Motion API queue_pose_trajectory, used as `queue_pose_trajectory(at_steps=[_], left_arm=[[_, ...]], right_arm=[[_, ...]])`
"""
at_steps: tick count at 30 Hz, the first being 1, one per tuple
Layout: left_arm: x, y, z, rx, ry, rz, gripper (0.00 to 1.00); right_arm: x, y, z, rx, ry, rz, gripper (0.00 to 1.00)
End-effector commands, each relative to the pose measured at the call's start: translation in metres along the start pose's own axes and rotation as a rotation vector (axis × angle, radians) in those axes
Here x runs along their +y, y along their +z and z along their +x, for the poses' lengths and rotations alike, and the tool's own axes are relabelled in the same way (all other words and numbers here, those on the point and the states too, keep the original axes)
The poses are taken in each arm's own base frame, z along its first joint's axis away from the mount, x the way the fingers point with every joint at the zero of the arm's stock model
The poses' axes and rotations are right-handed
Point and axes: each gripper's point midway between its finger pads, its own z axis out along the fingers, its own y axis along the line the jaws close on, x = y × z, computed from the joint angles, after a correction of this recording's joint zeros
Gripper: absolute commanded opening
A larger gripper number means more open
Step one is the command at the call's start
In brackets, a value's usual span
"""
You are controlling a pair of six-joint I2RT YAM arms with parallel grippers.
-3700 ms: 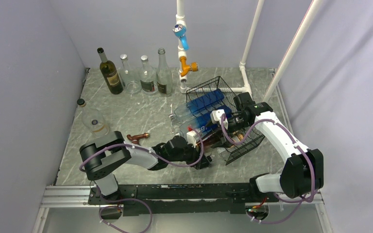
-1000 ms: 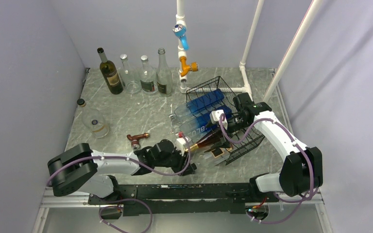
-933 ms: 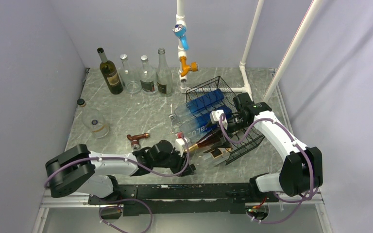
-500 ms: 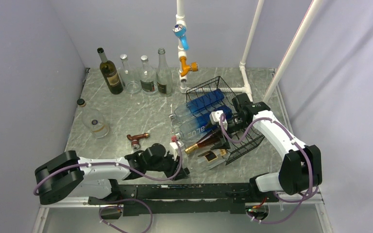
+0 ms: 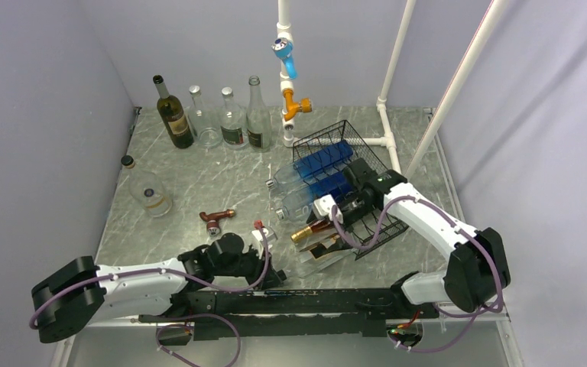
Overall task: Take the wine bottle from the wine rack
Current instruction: Pick up the wine bottle from the wine rack.
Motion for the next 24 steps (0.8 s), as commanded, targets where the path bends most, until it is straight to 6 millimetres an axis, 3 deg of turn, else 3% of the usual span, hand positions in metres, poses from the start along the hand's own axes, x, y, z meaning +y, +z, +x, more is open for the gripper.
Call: queue_pose_trajectory(at_steps=[1, 24], left_arm=[[-0.012, -0.007, -0.01, -0.042, -0.009, 0.064, 0.0], [-0.018, -0.025, -0.017, -0.043, -0.084, 0.116, 0.0]], right_arm=[[-0.001, 0.011, -0.004, 0.043, -0.092, 0.006, 1.0], [0.026, 0.076, 0.003, 0.264, -0.208, -0.115, 1.0]])
